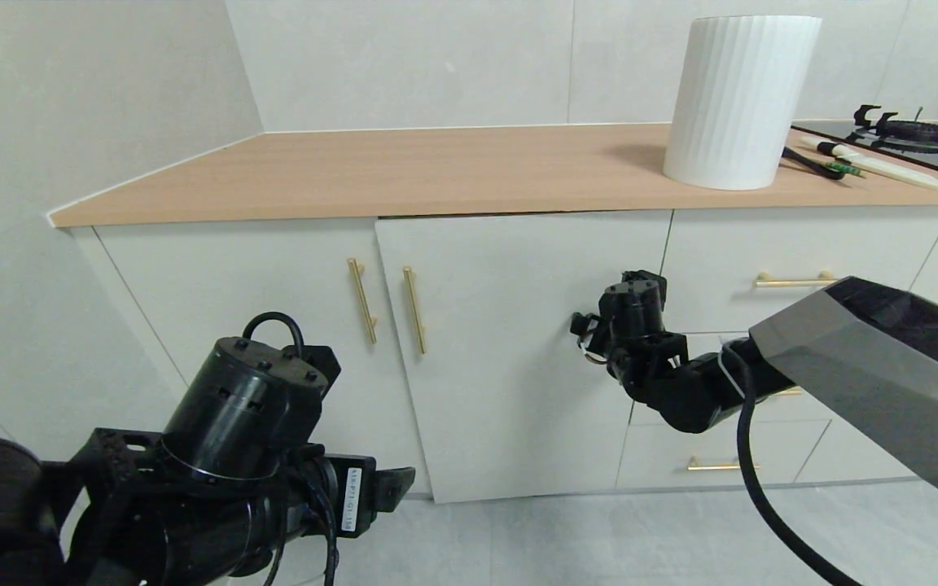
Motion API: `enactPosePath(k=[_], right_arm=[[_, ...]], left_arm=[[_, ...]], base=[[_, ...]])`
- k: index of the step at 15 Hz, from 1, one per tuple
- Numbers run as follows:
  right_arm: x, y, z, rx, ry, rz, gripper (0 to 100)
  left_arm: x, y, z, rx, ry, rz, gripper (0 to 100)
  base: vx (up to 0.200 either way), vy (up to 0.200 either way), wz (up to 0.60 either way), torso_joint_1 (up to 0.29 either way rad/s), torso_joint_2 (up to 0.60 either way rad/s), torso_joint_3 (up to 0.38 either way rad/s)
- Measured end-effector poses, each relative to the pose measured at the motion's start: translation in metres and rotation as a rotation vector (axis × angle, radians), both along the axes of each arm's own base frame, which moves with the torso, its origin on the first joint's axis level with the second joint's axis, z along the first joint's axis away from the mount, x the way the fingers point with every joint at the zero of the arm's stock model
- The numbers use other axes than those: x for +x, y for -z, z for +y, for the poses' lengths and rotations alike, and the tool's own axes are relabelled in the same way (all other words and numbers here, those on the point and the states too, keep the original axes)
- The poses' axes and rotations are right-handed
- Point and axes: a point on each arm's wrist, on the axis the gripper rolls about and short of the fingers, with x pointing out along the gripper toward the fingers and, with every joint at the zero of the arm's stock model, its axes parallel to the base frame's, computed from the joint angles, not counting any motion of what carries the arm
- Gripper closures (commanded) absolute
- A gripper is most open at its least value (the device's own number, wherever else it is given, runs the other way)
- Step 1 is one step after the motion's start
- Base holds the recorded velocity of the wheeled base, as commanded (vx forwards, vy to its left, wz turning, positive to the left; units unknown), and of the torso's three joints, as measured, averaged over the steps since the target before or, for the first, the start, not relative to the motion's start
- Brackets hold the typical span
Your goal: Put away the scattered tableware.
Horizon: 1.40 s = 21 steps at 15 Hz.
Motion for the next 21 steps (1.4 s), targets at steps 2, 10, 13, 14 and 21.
enactPosePath(k=[2, 10, 13, 14, 21], right_arm=[[0.007, 0.002, 0.0, -0.008, 0.048, -0.015, 0], [-0.038, 0.0, -0.009, 0.028, -0.245, 0.128, 0], [-0.081, -0.019, -0.023, 0.066, -0.477, 0.266, 0], [-0.087, -0.026, -0.025, 0.067, -0.483, 0.258, 0], [-0.128, -0.072, -0.046, -0.019, -0.457, 0.182, 0]], left_arm=[[0.0, 0.0, 0.0, 0.0, 0.0, 0.0, 0], [0.0, 0.0, 0.0, -0.001, 0.001, -0.001, 0], [0.0, 0.0, 0.0, -0.001, 0.001, -0.001, 0], [0.0, 0.0, 0.0, -0.001, 0.001, -0.002, 0], [-0.001, -0.017, 0.015, -0.028, -0.05, -0.069, 0]], base=[[0.0, 0.0, 0.0, 0.0, 0.0, 0.0], [0.0, 0.0, 0.0, 0.0, 0.0, 0.0], [0.0, 0.0, 0.0, 0.0, 0.0, 0.0], [0.0, 0.0, 0.0, 0.0, 0.0, 0.0], [0.0, 0.0, 0.0, 0.0, 0.0, 0.0]])
